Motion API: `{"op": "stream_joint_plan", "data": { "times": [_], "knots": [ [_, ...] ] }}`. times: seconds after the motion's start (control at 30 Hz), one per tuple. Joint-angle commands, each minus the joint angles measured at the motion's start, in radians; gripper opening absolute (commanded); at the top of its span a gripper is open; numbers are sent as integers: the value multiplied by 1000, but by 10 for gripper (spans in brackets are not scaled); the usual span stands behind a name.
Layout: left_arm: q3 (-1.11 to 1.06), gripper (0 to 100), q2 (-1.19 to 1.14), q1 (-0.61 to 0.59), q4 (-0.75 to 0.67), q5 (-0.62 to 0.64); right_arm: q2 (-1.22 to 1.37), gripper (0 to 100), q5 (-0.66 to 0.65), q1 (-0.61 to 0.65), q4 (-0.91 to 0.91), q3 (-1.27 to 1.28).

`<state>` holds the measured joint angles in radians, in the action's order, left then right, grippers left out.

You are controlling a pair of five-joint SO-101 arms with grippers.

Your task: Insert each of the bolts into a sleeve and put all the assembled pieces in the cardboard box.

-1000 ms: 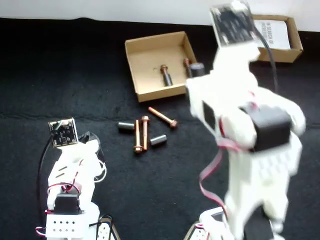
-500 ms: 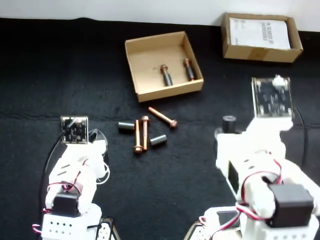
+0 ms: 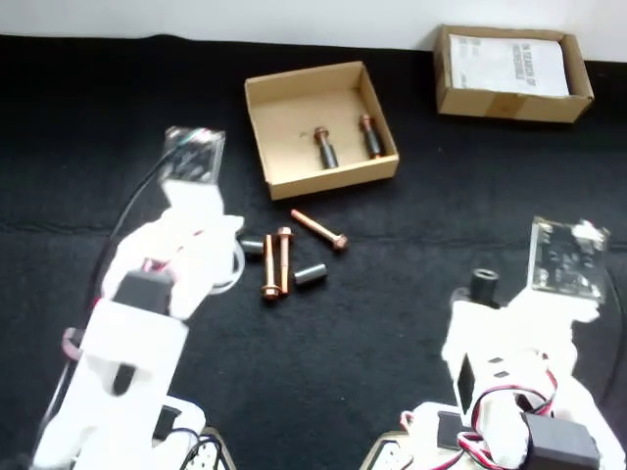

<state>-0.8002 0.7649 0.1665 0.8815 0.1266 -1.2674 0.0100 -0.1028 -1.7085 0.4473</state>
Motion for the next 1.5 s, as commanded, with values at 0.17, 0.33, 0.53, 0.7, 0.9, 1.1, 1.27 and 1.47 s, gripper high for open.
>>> {"op": "stream_joint_plan", "data": {
  "times": [0.17,0.33,0.53,0.7,0.9,1.1,1.27,1.47],
  "knots": [
    [263,18,-424,133,0,-400,-208,7,-64,-337,216,257],
    [403,14,-619,131,-5,-644,-349,7,-129,-420,282,397],
    [553,13,-823,134,-5,-872,-481,7,-204,-507,326,533],
    [611,13,-924,163,3,-1105,-542,7,-232,-545,326,608],
    [621,17,-931,228,69,-1272,-549,7,-261,-553,326,619],
    [702,130,-943,249,153,-1277,-549,7,-264,-553,326,621],
    [708,175,-951,248,144,-1281,-549,7,-264,-553,326,621],
    [756,175,-1093,248,31,-1323,-549,7,-264,-553,326,622]
  ]
}}
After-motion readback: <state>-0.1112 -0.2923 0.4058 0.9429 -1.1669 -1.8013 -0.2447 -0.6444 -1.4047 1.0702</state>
